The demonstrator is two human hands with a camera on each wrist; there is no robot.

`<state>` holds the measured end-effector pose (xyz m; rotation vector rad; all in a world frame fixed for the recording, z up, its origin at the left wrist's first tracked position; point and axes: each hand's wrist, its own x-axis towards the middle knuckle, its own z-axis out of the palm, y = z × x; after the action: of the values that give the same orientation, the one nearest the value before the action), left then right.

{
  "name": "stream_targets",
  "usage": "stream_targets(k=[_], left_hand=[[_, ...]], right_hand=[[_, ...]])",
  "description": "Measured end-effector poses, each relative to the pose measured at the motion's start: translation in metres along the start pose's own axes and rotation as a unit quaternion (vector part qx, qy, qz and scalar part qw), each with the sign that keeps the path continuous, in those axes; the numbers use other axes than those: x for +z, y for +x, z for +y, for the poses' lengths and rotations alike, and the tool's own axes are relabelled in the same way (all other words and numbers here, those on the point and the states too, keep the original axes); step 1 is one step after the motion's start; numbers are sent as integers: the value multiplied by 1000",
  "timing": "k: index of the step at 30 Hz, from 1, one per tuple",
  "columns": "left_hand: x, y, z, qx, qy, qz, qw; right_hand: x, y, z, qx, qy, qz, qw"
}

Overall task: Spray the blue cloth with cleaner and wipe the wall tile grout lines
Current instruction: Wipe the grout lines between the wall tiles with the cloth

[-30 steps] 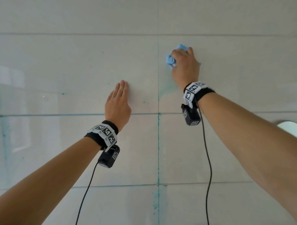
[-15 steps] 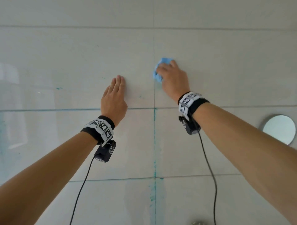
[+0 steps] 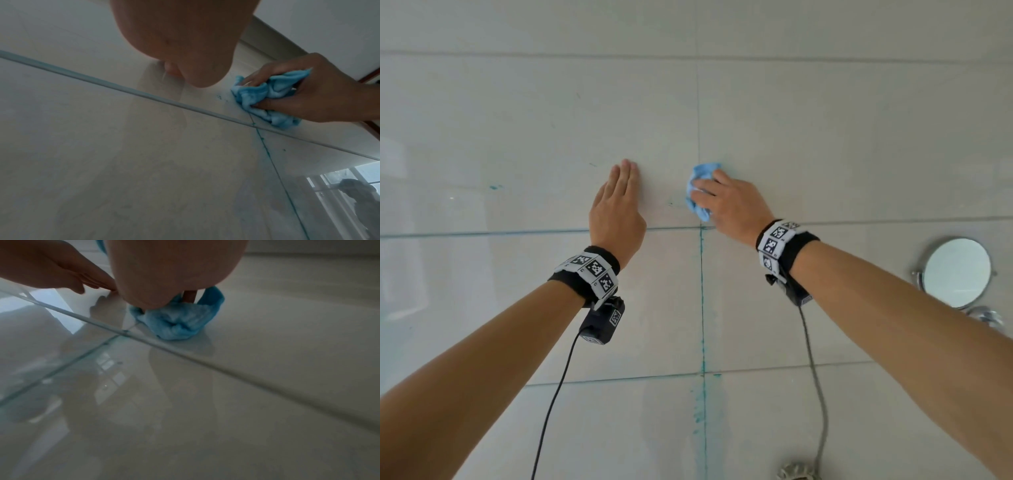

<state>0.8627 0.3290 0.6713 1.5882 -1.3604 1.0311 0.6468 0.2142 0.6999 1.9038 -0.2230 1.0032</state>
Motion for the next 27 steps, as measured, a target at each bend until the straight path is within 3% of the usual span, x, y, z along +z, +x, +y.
stream_targets(k=[2, 5, 9, 11, 13, 16, 19, 21, 24, 27], left_hand=[[-1, -1, -1, 0, 2, -4, 1000], [-3, 0, -3, 6, 10, -6, 1000], [-1, 0, -1, 8, 8, -4, 1000], [1, 0, 0, 5, 2, 0, 1000], [2, 1, 0, 6, 0, 7, 1000], [2, -1, -2, 12, -4, 12, 1000], [0, -1, -4, 24, -9, 8, 1000], [-2, -1, -8, 31, -11, 5, 999], [-4, -2, -13, 34, -11, 0, 999], [-3, -2, -14, 38, -21, 3, 999]], right_hand=[[-11, 9, 25, 57, 16, 12, 998], [-35, 28, 64, 256, 38, 62, 964], [-37, 40, 66, 339, 28, 89, 936], [-25, 37, 41, 330, 49, 110, 936], [-9, 27, 7, 229, 81, 116, 963], [9, 8, -27, 54, 58, 64, 995], [5, 9, -16, -20, 2, 21, 1000], [-3, 24, 1, 20, 0, 45, 999], [-11, 54, 14, 171, 47, 114, 978], [-7, 66, 2, 221, 41, 120, 967]])
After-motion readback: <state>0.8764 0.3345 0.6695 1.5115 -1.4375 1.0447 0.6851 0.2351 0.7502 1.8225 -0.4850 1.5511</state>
